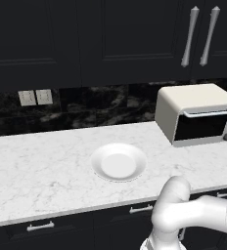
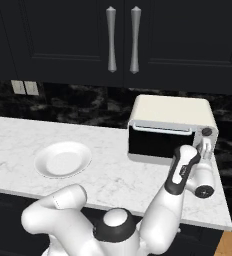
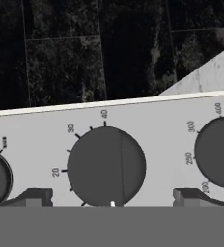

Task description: Pick up the kebab skewer and baguette bread, and place them inside the toaster oven. Close the toaster oven door and start by setting the timer.

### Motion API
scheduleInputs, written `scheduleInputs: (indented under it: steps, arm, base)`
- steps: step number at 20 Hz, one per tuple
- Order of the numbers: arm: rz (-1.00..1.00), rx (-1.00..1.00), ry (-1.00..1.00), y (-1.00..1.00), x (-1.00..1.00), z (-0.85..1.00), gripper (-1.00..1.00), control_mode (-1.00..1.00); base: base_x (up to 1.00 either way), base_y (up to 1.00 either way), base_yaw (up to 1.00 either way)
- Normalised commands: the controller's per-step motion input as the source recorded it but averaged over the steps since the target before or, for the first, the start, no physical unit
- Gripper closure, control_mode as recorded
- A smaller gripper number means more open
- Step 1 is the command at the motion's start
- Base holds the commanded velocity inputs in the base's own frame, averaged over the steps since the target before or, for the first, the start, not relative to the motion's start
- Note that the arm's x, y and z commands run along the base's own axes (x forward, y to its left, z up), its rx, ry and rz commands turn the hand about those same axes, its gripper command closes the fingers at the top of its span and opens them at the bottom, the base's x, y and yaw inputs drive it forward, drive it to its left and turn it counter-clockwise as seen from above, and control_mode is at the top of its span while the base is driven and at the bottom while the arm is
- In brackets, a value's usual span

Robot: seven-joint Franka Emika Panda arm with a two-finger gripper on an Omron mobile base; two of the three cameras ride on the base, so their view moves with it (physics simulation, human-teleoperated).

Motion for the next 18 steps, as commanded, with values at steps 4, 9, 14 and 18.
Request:
scheduleInputs:
  steps: [4, 9, 14, 18]
  arm:
    - [0.0, 0.01, 0.0, -0.06, 0.02, 0.0, -1.0, -1.0]
    - [0.0, 0.0, 0.0, 0.0, 0.12, 0.0, -1.0, -1.0]
    - [0.0, 0.0, 0.0, 0.0, 0.11, 0.0, -1.0, -1.0]
    - [0.0, 0.0, 0.0, -0.01, 0.12, -0.06, -1.0, -1.0]
  base:
    - [0.0, 0.0, 0.0]
    - [0.0, 0.0, 0.0]
    - [0.0, 0.0, 0.0]
    - [0.0, 0.0, 0.0]
